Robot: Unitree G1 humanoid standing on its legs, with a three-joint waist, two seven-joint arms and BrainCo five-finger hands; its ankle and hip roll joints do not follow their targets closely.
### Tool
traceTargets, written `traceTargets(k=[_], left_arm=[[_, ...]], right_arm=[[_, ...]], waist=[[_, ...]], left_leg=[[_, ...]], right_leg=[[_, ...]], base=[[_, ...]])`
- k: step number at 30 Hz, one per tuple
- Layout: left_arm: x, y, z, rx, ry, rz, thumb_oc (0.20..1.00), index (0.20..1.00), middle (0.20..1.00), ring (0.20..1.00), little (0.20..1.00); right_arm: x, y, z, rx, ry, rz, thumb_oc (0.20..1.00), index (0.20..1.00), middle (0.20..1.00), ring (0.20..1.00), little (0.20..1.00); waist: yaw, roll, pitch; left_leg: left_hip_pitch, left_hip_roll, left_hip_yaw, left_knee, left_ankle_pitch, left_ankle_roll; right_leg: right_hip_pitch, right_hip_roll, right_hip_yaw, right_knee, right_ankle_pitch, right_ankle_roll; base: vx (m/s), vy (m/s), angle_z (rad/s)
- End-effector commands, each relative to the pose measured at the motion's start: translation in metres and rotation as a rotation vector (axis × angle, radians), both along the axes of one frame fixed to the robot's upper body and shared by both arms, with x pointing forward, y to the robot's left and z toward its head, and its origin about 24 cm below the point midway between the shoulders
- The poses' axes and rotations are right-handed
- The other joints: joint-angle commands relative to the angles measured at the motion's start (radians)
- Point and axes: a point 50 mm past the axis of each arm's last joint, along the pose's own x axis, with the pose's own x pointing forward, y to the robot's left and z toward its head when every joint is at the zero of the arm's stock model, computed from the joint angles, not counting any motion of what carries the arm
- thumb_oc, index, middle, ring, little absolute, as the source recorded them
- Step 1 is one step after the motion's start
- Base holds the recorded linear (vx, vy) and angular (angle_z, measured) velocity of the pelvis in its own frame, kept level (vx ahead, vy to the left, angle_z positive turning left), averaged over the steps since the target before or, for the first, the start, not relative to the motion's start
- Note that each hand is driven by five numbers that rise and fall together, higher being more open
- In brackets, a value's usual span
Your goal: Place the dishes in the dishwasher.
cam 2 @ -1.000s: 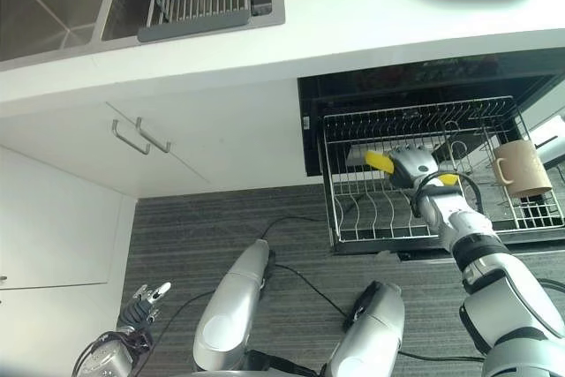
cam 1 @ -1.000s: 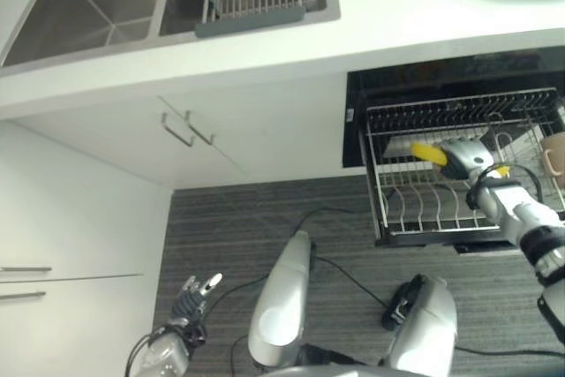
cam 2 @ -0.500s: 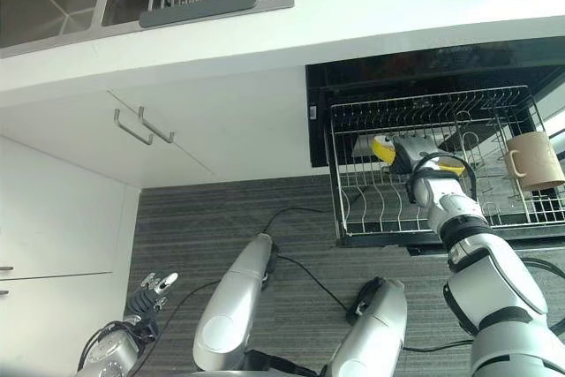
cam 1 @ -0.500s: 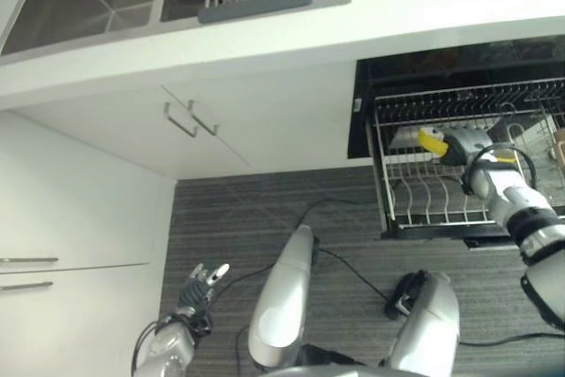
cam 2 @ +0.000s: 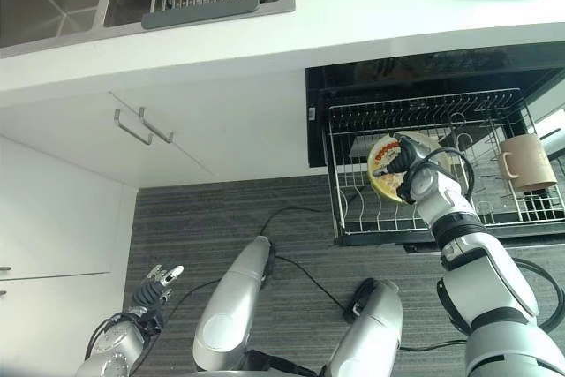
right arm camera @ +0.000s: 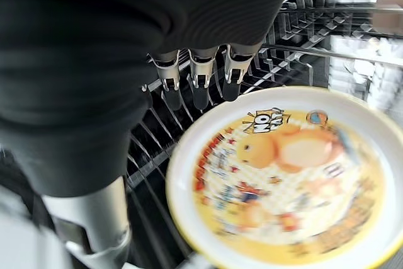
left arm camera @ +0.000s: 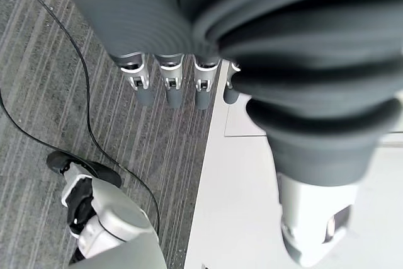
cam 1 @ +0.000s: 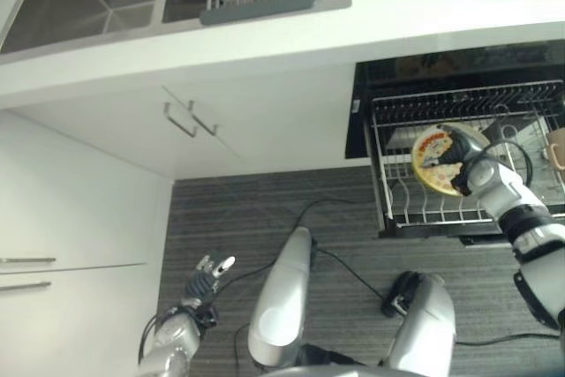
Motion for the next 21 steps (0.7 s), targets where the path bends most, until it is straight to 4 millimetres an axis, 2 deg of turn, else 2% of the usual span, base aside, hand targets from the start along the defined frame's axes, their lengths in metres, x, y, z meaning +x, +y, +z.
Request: traceTargets(k=[1,2,7,10,11,13,15,17,21], left_arm=[[-0.009,0.023,0.012,0.046,-0.041,0.074,1.0,1.0,1.0,1.0,1.0],[-0.013,0.031,0.013,0.05,-0.044,0.119,1.0,1.0,1.0,1.0,1.0],[-0.025,0.046,0.012,0.092,-0.052,0.21,1.0,1.0,1.0,1.0,1.0],[-0.027,0.05,0.012,0.109,-0.05,0.235,1.0,1.0,1.0,1.0,1.0],[-0.03,0.052,0.01,0.113,-0.044,0.247,1.0,1.0,1.0,1.0,1.0],[-0.035,0.053,0.007,0.118,-0.035,0.273,1.0,1.0,1.0,1.0,1.0],[-0.043,0.055,0.003,0.126,-0.032,0.293,1.0,1.0,1.0,1.0,1.0],[-0.048,0.054,0.001,0.124,-0.023,0.307,1.0,1.0,1.0,1.0,1.0],[-0.06,0.047,-0.009,0.096,0.013,0.334,1.0,1.0,1.0,1.0,1.0]], right_arm=[[-0.006,-0.01,0.02,0.238,-0.047,-0.029,1.0,1.0,1.0,1.0,1.0],[-0.023,-0.012,0.015,0.418,-0.033,-0.009,1.0,1.0,1.0,1.0,1.0],[-0.063,-0.017,0.0,0.661,-0.032,0.025,1.0,1.0,1.0,1.0,1.0],[-0.077,-0.01,-0.003,0.863,-0.122,0.061,1.0,1.0,1.0,1.0,1.0],[-0.083,-0.008,-0.011,0.903,-0.146,0.028,1.0,1.0,1.0,1.0,1.0],[-0.096,-0.006,-0.025,1.007,-0.172,0.003,1.0,1.0,1.0,1.0,1.0],[-0.113,-0.014,-0.038,1.057,-0.217,-0.04,1.0,1.0,1.0,1.0,1.0],[-0.121,-0.02,-0.037,1.07,-0.281,-0.063,1.0,1.0,1.0,1.0,1.0],[-0.141,-0.036,-0.019,1.07,-0.582,-0.155,1.0,1.0,1.0,1.0,1.0]], waist=[[0.009,-0.028,-0.027],[-0.014,-0.057,-0.028],[-0.06,-0.138,-0.041],[-0.085,-0.167,-0.057],[-0.1,-0.177,-0.069],[-0.126,-0.189,-0.084],[-0.147,-0.199,-0.096],[-0.161,-0.198,-0.103],[-0.203,-0.171,-0.118]], left_leg=[[0.044,0.034,-0.023,-0.157,0.087,0.0],[0.062,0.049,-0.009,-0.207,0.113,-0.002],[0.098,0.091,0.009,-0.293,0.151,-0.005],[0.117,0.109,0.022,-0.326,0.162,-0.01],[0.126,0.113,0.028,-0.345,0.17,-0.012],[0.148,0.122,0.043,-0.371,0.175,-0.012],[0.164,0.129,0.054,-0.375,0.168,-0.01],[0.174,0.131,0.063,-0.374,0.163,-0.01],[0.189,0.137,0.091,-0.364,0.146,-0.011]], right_leg=[[0.046,0.006,0.012,0.028,-0.016,-0.012],[0.062,0.023,0.011,-0.017,0.004,-0.007],[0.118,0.074,-0.003,-0.148,0.061,0.003],[0.152,0.102,-0.005,-0.207,0.078,0.005],[0.169,0.115,-0.003,-0.242,0.089,0.006],[0.197,0.133,-0.003,-0.286,0.099,0.01],[0.218,0.148,0.004,-0.315,0.104,0.01],[0.232,0.154,0.008,-0.333,0.107,0.008],[0.239,0.156,0.034,-0.338,0.098,0.01]], base=[[-0.02,0.017,-0.04],[0.0,0.0,0.0],[0.0,-0.098,-0.22],[0.04,-0.107,-0.21],[0.04,-0.068,-0.18],[0.05,-0.071,-0.14],[0.07,-0.057,-0.09],[0.07,-0.003,-0.16],[0.05,0.069,-0.23]])
